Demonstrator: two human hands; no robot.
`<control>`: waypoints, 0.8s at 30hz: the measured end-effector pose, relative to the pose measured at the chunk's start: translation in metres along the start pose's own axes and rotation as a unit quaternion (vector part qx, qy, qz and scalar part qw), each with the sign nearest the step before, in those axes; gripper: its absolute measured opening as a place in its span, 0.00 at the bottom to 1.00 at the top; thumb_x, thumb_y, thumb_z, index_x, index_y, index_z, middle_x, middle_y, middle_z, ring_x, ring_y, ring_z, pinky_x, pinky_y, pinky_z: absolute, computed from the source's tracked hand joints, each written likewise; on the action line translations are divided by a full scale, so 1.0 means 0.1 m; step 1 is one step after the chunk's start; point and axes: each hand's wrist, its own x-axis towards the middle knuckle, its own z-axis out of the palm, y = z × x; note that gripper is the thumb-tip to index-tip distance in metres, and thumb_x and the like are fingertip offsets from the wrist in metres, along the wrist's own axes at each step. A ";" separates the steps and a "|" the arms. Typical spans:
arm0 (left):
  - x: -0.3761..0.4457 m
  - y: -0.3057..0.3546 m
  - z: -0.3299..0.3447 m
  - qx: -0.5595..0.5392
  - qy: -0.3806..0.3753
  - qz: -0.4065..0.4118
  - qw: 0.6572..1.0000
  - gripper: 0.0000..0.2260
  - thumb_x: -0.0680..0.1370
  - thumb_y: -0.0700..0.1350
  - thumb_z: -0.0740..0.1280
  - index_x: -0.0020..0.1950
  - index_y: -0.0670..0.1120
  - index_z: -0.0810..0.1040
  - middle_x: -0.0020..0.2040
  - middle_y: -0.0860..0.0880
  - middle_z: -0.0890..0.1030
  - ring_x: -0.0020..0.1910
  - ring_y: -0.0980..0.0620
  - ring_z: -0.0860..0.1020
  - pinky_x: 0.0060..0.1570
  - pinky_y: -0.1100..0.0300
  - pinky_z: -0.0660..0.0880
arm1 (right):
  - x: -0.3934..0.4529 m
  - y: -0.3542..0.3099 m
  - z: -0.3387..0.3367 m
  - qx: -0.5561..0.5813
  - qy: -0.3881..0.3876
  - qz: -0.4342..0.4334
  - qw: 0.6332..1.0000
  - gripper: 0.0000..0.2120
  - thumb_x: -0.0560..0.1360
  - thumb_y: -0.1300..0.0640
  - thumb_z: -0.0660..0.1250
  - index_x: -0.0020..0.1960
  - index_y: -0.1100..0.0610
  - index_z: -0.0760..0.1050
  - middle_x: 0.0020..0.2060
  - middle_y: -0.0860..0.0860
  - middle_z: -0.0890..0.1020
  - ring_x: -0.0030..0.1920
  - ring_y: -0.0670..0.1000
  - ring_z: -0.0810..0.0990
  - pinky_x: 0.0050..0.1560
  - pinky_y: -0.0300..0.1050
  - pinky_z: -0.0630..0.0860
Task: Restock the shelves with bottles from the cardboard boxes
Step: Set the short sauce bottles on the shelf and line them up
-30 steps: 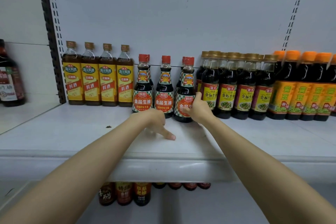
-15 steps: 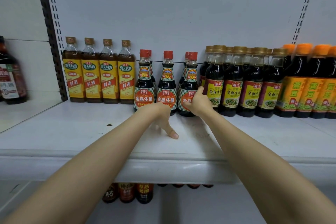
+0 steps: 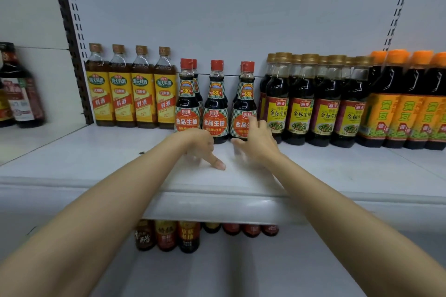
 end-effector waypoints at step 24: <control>-3.32 -2.09 1.04 -0.061 0.164 -0.410 0.895 0.31 0.77 0.68 0.43 0.77 0.59 0.42 0.77 0.50 0.35 0.76 0.41 0.36 0.70 0.33 0.40 | -1.95 -2.96 1.01 0.075 -0.199 -0.398 0.892 0.33 0.79 0.37 0.53 0.78 0.50 0.48 0.77 0.51 0.50 0.76 0.55 0.47 0.71 0.64 0.53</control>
